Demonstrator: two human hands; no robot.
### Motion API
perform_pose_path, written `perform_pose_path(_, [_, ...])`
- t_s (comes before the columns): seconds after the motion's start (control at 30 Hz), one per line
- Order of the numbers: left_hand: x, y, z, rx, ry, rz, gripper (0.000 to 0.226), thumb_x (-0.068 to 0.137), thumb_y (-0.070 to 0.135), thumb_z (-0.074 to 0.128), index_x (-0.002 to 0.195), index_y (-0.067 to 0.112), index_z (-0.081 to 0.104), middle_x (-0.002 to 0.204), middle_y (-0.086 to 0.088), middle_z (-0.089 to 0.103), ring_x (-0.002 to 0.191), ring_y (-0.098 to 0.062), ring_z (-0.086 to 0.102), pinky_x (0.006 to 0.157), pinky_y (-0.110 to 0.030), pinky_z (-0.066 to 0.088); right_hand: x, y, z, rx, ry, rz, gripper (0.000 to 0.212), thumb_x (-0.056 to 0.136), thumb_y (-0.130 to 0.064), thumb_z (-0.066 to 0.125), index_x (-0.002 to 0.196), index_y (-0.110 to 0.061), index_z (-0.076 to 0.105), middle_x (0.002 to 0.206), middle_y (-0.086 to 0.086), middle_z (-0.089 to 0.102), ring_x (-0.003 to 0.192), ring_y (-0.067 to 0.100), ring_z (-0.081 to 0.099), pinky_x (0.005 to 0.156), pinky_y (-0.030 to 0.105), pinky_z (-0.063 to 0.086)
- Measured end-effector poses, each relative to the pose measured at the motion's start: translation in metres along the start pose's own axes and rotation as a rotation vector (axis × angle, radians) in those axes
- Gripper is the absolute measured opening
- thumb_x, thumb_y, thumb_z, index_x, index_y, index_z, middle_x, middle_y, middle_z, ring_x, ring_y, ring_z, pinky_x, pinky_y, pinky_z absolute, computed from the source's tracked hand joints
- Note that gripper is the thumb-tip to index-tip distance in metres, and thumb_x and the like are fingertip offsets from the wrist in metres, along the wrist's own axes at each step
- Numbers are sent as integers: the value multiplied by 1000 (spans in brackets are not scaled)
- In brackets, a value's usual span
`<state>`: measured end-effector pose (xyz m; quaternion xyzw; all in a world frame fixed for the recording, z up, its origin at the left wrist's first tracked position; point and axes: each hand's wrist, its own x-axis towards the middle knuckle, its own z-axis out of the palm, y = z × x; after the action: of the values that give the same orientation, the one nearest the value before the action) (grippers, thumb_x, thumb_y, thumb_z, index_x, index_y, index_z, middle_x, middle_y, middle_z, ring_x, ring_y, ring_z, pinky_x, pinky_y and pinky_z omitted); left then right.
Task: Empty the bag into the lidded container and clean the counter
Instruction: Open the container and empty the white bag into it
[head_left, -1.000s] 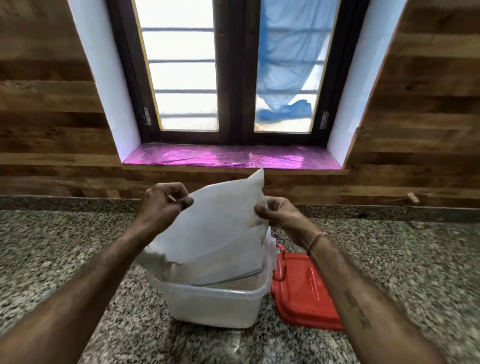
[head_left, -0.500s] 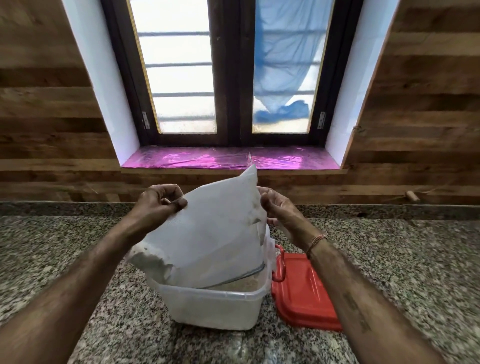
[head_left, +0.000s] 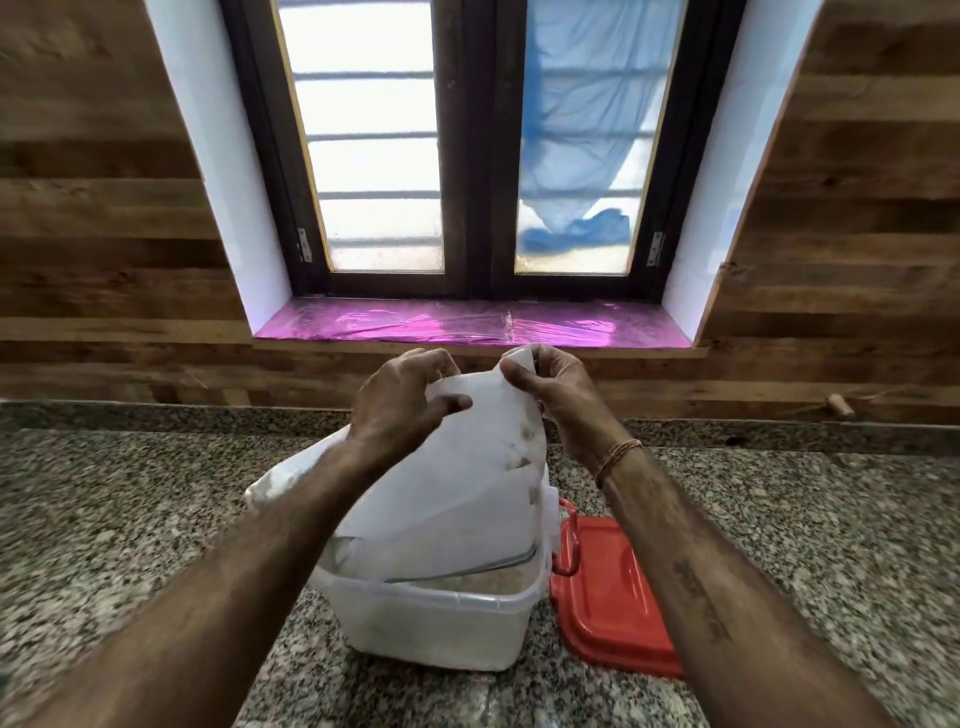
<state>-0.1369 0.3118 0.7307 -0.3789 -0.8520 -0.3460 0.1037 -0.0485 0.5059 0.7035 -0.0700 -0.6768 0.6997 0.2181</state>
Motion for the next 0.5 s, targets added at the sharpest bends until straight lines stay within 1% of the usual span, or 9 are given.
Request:
perform_pose_path(0.07, [6, 2, 1, -38, 33, -23, 15, 78, 32, 84, 79, 23, 72, 77, 10, 69, 71, -9, 62, 61, -26, 39, -5, -1, -9, -11, -102, 19, 44, 88, -34, 71, 121, -6, 65, 106, 2, 71, 91, 12, 67, 72, 23, 56])
perform_pose_path(0.13, [10, -4, -4, -190, 34, -73, 11, 80, 23, 83, 75, 19, 74, 68, 10, 67, 62, -4, 56, 58, -25, 39, -14, 8, -23, -29, -219, 84, 55, 86, -38, 63, 132, -9, 61, 116, 1, 72, 102, 13, 67, 79, 25, 56])
perform_pose_path(0.17, [10, -7, -7, -268, 30, -104, 11, 82, 20, 82, 74, 17, 74, 65, 11, 65, 59, -5, 52, 56, -24, 39, -19, 19, -30, -40, -264, 118, 55, 87, -37, 63, 134, -10, 60, 119, 3, 71, 106, 16, 66, 84, 29, 54])
perform_pose_path(0.23, [11, -14, -11, -389, -25, -160, 14, 84, 17, 80, 73, 14, 72, 58, 12, 57, 56, -8, 46, 52, -23, 37, -28, 43, -41, -45, -325, 159, 53, 87, -35, 72, 129, -4, 63, 118, 12, 70, 107, 25, 63, 91, 36, 50])
perform_pose_path(0.3, [12, -18, -11, -446, -131, -162, 16, 86, 15, 78, 73, 13, 70, 57, 11, 55, 57, -7, 44, 54, -22, 37, -33, 60, -44, -41, -299, 171, 49, 84, -35, 79, 118, -3, 68, 107, 11, 72, 97, 20, 67, 85, 28, 53])
perform_pose_path(0.37, [13, -20, -9, -482, -210, -152, 16, 89, 13, 76, 75, 11, 69, 59, 8, 54, 58, -8, 43, 55, -23, 36, -37, 65, -44, -48, -238, 146, 33, 90, -22, 75, 114, -1, 68, 99, 6, 75, 85, 9, 70, 74, 18, 52])
perform_pose_path(0.4, [14, -22, -9, -508, -234, -146, 16, 90, 12, 75, 77, 7, 68, 61, 5, 54, 59, -8, 42, 55, -23, 35, -39, 65, -44, -61, -215, 137, 25, 93, -14, 72, 113, 1, 68, 96, 4, 74, 81, 5, 69, 71, 16, 51])
perform_pose_path(0.43, [14, -24, -8, -540, -254, -140, 16, 92, 11, 74, 80, 2, 67, 64, -1, 54, 60, -10, 41, 55, -23, 34, -40, 64, -43, -73, -192, 129, 21, 93, -11, 71, 110, 1, 68, 93, 3, 73, 78, 3, 68, 69, 15, 50])
perform_pose_path(0.5, [14, -27, -7, -614, -291, -139, 21, 94, 11, 72, 85, -6, 64, 69, -9, 52, 62, -16, 40, 53, -24, 32, -40, 69, -42, -101, -171, 98, 22, 90, -18, 76, 103, -2, 69, 88, 3, 71, 77, 5, 64, 69, 17, 48])
